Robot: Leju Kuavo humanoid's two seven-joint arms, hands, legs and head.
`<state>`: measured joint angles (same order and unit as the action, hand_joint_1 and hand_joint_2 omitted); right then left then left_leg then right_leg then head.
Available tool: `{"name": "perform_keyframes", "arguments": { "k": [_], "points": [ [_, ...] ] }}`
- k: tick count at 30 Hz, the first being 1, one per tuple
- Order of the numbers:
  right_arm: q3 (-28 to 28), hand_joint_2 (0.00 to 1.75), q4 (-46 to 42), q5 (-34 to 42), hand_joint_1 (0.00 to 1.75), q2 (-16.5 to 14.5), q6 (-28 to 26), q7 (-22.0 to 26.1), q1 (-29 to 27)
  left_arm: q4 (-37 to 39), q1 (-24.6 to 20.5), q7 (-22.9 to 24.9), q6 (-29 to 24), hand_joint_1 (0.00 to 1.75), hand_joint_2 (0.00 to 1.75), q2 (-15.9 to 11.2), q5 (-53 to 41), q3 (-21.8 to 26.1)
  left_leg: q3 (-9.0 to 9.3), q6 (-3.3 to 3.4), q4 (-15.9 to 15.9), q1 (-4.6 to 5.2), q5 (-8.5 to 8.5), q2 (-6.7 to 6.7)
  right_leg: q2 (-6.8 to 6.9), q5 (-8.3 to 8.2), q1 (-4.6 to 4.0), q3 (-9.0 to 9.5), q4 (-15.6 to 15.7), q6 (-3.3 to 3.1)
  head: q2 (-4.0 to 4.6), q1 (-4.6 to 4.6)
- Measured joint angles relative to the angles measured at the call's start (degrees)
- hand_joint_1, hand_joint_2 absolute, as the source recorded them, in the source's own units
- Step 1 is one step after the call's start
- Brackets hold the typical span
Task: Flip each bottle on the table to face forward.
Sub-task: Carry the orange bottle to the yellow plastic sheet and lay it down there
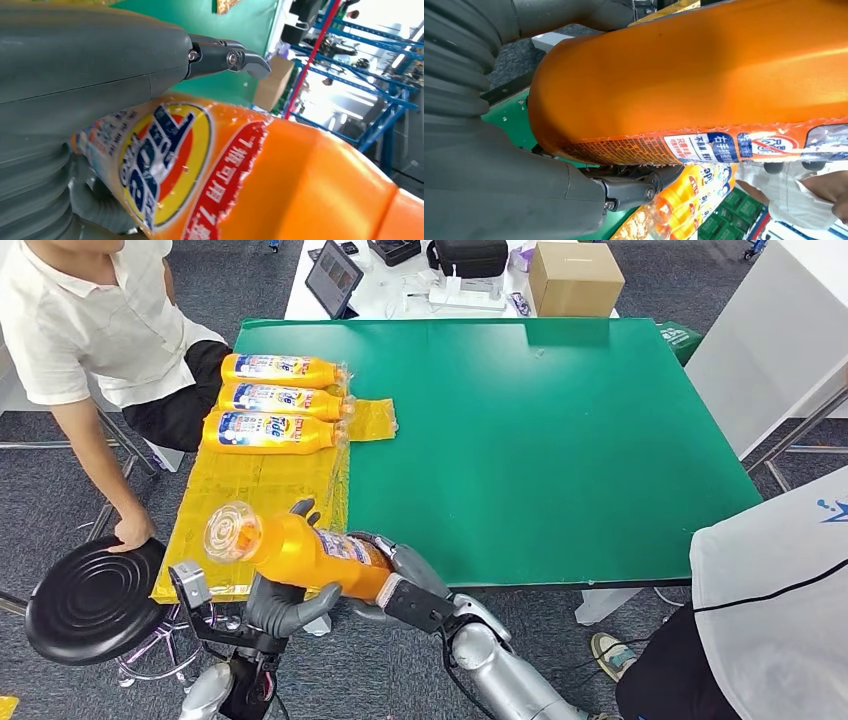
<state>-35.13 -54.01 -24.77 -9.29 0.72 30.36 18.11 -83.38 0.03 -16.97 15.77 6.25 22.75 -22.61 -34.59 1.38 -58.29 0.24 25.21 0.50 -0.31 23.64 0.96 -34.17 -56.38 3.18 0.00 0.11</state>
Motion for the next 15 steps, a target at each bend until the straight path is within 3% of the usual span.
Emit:
{"name": "perform_keyframes", "arguments": {
  "k": [1, 2, 15],
  "points": [
    [-0.2, 1.75, 0.0, 0.1, 1.75, 0.0, 0.0, 0.0, 0.0, -0.3, 0.1, -0.1, 0.4, 1.52, 1.75, 0.0, 0.5, -0.1, 0.0, 0.0, 0.0, 0.0, 0.0, 0.0, 0.0, 0.0, 0.0, 0.0, 0.0, 0.0, 0.0, 0.0],
    [-0.4, 1.75, 0.0, 0.3, 1.75, 0.0, 0.0, 0.0, 0.0, -0.6, 0.1, -0.2, 0.7, 1.75, 1.75, 0.0, 0.8, -0.2, 0.0, 0.0, 0.0, 0.0, 0.0, 0.0, 0.0, 0.0, 0.0, 0.0, 0.0, 0.0, 0.0, 0.0],
    [-1.4, 1.75, 0.3, 1.7, 1.75, -0.3, 0.3, -0.2, 0.5, -2.2, 0.3, -2.0, 3.8, 1.75, 1.75, -0.2, 0.8, -0.6, 0.0, 0.0, 0.0, 0.0, 0.0, 0.0, 0.0, 0.0, 0.0, 0.0, 0.0, 0.0, 0.0, 0.0]
  ]
}}
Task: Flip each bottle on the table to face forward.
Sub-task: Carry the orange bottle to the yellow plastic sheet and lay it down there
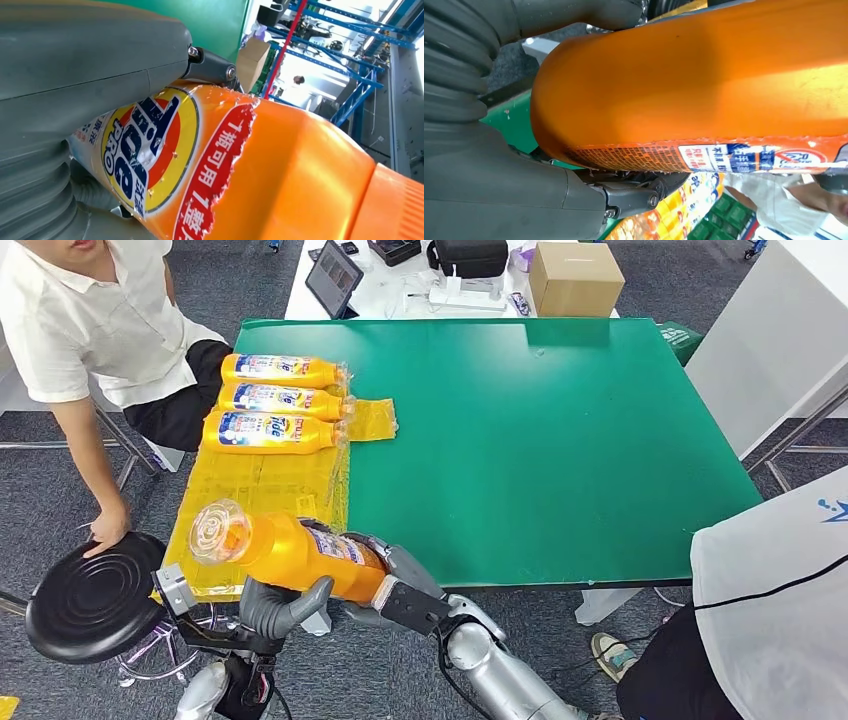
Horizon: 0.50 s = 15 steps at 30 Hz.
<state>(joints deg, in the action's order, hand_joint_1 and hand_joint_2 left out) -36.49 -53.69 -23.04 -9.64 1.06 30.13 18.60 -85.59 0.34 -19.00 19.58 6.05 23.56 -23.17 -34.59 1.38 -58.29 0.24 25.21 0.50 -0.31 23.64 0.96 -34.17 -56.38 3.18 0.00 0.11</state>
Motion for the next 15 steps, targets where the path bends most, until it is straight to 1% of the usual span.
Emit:
{"name": "perform_keyframes", "arguments": {
  "k": [3, 4, 7, 8, 9, 13, 15],
  "points": [
    [0.0, 1.75, 0.0, 0.1, 1.73, -0.1, 0.1, -0.7, 0.0, 0.0, 0.0, 0.0, -0.4, 1.75, 1.75, 0.0, -0.7, 0.0, 0.0, 0.0, 0.0, 0.0, 0.0, 0.0, 0.0, 0.0, 0.0, 0.0, 0.0, 0.0, 0.0, 0.01],
    [0.0, 1.75, 0.0, 0.0, 1.34, -0.2, 0.1, -1.0, 0.0, 0.0, 0.0, 0.0, -0.6, 1.75, 1.75, 0.0, -0.8, 0.0, 0.0, 0.0, 0.0, 0.0, 0.0, 0.0, 0.0, 0.0, 0.0, 0.0, 0.0, 0.0, 0.0, 0.01],
    [-0.1, 1.75, 0.0, -0.3, 0.04, -0.3, 0.0, -1.8, 0.1, 0.0, 0.0, 0.1, -0.8, 1.75, 1.75, 0.0, -0.9, 0.0, 0.0, 0.0, 0.0, 0.0, 0.0, 0.0, 0.0, 0.0, 0.0, 0.0, 0.0, 0.0, 0.0, 0.01],
    [-0.2, 1.75, 0.0, -0.6, 0.0, -0.3, 0.0, -2.1, 0.1, 0.0, 0.0, 0.1, -0.8, 1.75, 1.75, -0.1, -1.0, 0.0, 0.0, 0.0, 0.0, 0.0, 0.0, 0.0, 0.0, 0.0, 0.0, 0.0, 0.0, 0.0, 0.0, 0.01],
    [-0.4, 1.75, 0.0, -0.9, 0.0, -0.3, -0.2, -2.3, 0.1, 0.0, 0.0, 0.1, -0.8, 1.75, 1.75, -0.1, -1.1, 0.0, 0.0, 0.0, 0.0, 0.0, 0.0, 0.0, 0.0, 0.0, 0.0, 0.0, 0.0, 0.0, 0.0, 0.0],
    [-1.1, 0.0, 0.0, -2.4, 0.0, -0.3, -1.1, -2.8, 0.1, -0.1, 0.1, 0.2, -0.8, 1.75, 1.75, -0.1, -1.3, -0.2, -0.01, 0.0, 0.0, 0.0, 0.0, 0.0, 0.0, 0.0, 0.0, 0.0, 0.0, 0.0, 0.0, 0.01],
    [-1.7, 0.0, 0.0, -4.0, 0.0, -0.3, -2.7, -2.9, 0.1, -0.2, 0.1, 0.1, -1.4, 1.75, 1.75, -0.1, -1.8, -0.2, -0.01, 0.0, 0.0, 0.0, 0.0, 0.0, 0.0, 0.0, 0.0, 0.0, 0.0, 0.0, 0.0, 0.0]
  ]
}}
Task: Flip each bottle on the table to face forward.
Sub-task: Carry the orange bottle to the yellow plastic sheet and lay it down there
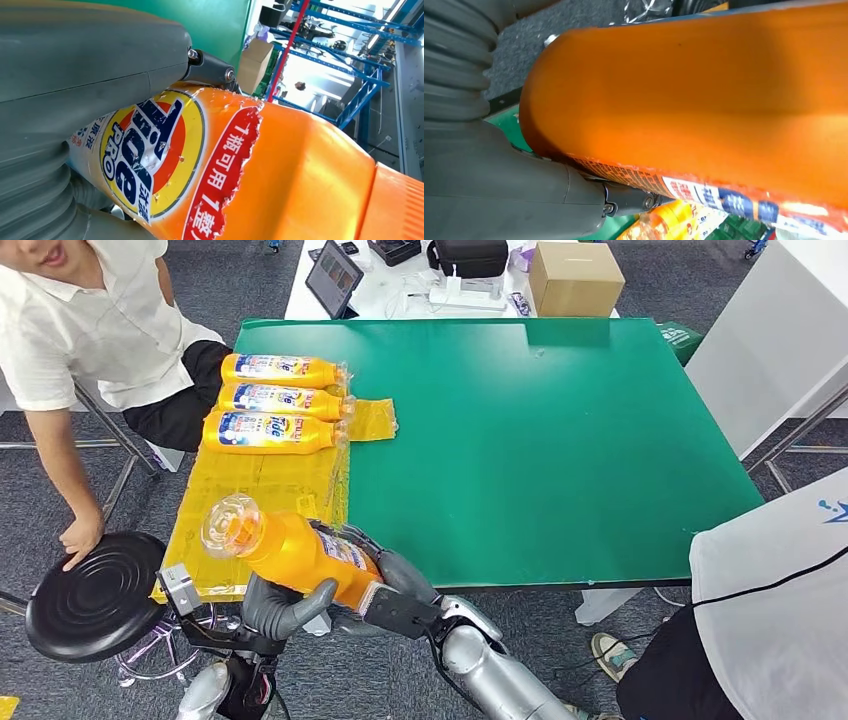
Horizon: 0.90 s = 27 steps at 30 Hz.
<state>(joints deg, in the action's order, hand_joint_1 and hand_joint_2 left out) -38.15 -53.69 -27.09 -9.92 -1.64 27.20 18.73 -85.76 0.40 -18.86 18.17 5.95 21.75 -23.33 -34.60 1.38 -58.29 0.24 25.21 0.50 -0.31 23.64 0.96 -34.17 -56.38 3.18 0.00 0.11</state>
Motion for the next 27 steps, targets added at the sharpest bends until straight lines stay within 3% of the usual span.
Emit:
{"name": "perform_keyframes", "arguments": {
  "k": [10, 20, 26, 27],
  "points": [
    [-4.4, 0.0, -2.1, -12.0, 0.0, 0.9, -10.1, -3.0, -1.2, -0.4, -1.9, 1.7, -14.9, 1.75, 1.75, -0.6, -13.6, 5.0, 0.01, 0.0, 0.0, -0.02, -0.01, -0.03, -0.01, 0.0, -0.01, -0.01, 0.0, -0.01, 0.0, 0.0],
    [-5.1, 0.0, -2.6, -14.1, 0.0, 2.0, -16.4, -4.9, -2.3, -0.5, -4.0, 2.3, -15.8, 1.75, 1.75, -1.3, -15.7, 9.7, 0.0, 0.0, 0.0, 0.0, -0.01, 0.02, 0.01, 0.0, 0.0, -0.01, 0.0, -0.01, 0.0, 0.0],
    [-3.5, 0.0, -2.6, -15.0, 0.0, 3.0, -18.1, -5.0, -3.3, -0.3, -6.3, 2.7, -19.0, 1.75, 1.75, -2.2, -24.1, 10.4, 0.0, 0.0, 0.0, -0.01, -0.01, 0.01, 0.01, 0.0, 0.0, -0.01, 0.0, -0.01, 0.0, 0.0],
    [-3.3, 0.44, -2.6, -15.2, 0.0, 3.1, -18.2, -5.0, -3.4, -0.2, -6.6, 2.7, -19.4, 1.75, 1.75, -2.3, -24.9, 10.4, 0.0, 0.0, 0.0, -0.01, -0.01, 0.0, 0.01, 0.0, 0.0, -0.01, 0.0, -0.01, 0.0, 0.0]
  ]
}}
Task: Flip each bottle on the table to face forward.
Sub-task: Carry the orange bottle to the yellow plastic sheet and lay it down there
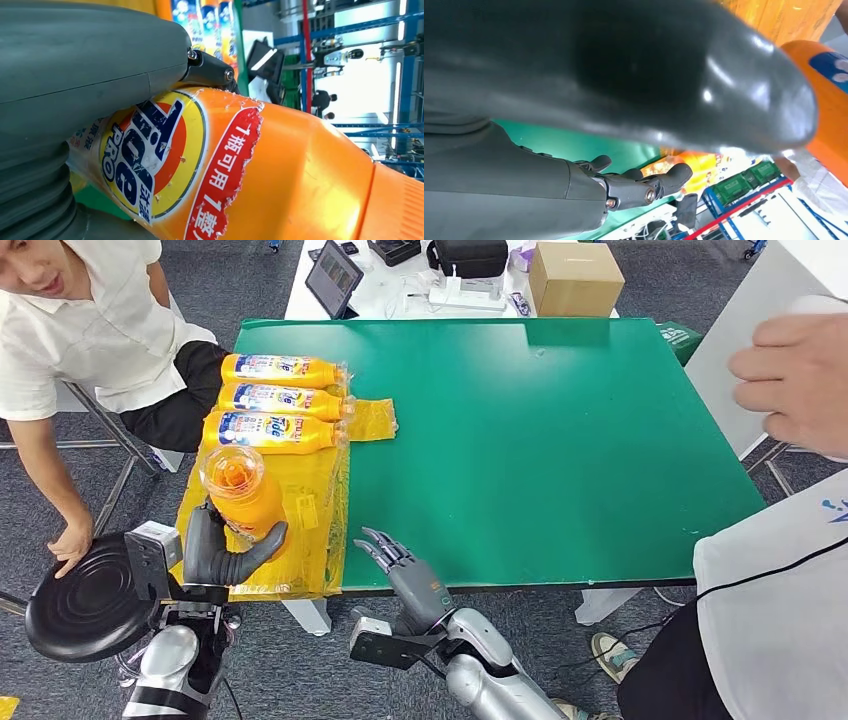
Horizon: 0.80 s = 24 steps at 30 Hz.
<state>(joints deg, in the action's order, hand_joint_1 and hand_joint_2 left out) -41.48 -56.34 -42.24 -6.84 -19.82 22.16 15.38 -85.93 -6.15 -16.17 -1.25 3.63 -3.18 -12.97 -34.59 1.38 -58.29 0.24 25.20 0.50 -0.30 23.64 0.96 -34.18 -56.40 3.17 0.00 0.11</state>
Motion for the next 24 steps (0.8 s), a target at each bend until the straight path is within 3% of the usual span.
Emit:
{"name": "perform_keyframes", "arguments": {
  "k": [3, 7, 11, 20, 24],
  "points": [
    [0.5, 1.75, -0.1, -0.2, 0.0, 0.2, -0.2, -0.2, -0.1, 0.7, -0.9, 0.6, -2.6, 1.75, 1.75, -0.3, -5.1, -0.1, 0.0, 0.0, 0.0, 0.0, 0.0, 0.0, 0.0, 0.0, 0.0, -0.02, 0.0, 0.0, 0.0, 0.0],
    [1.1, 1.75, -0.4, -0.4, 0.0, 0.0, 0.5, -0.2, -0.2, 5.9, -5.0, 4.1, -7.9, 1.75, 1.75, -0.6, -22.9, -1.9, 0.0, 0.01, 0.0, 0.0, -0.02, 0.06, 0.05, 0.0, 0.0, -0.01, 0.0, 0.0, 0.0, 0.01],
    [1.2, 1.75, -0.4, -0.5, 0.0, -1.0, 2.4, 0.6, 0.0, 16.5, -11.0, 6.8, -8.4, 1.75, 1.75, -0.5, -35.3, -5.6, 0.02, 0.03, 0.0, 0.0, -0.04, 0.0, 0.02, -0.03, 0.01, 0.02, 0.0, 0.01, 0.0, -0.01],
    [0.2, 1.75, -0.4, 0.6, 0.0, -3.4, 5.4, 2.4, 0.9, 40.3, -25.3, 11.4, -9.0, 1.75, 1.75, 1.4, -43.2, -8.3, 0.03, 0.02, 0.0, 0.0, -0.05, -0.01, 0.01, -0.04, 0.0, 0.03, 0.0, 0.01, 0.0, 0.0],
    [-0.4, 1.75, -0.4, 0.9, 0.0, -3.7, 5.6, 2.5, 1.0, 46.8, -29.1, 12.3, -9.2, 1.75, 1.75, 2.0, -44.6, -8.6, 0.06, 0.02, 0.0, 0.0, -0.05, -0.02, 0.01, -0.04, 0.0, 0.06, -0.1, 0.01, 0.0, 0.0]
  ]
}}
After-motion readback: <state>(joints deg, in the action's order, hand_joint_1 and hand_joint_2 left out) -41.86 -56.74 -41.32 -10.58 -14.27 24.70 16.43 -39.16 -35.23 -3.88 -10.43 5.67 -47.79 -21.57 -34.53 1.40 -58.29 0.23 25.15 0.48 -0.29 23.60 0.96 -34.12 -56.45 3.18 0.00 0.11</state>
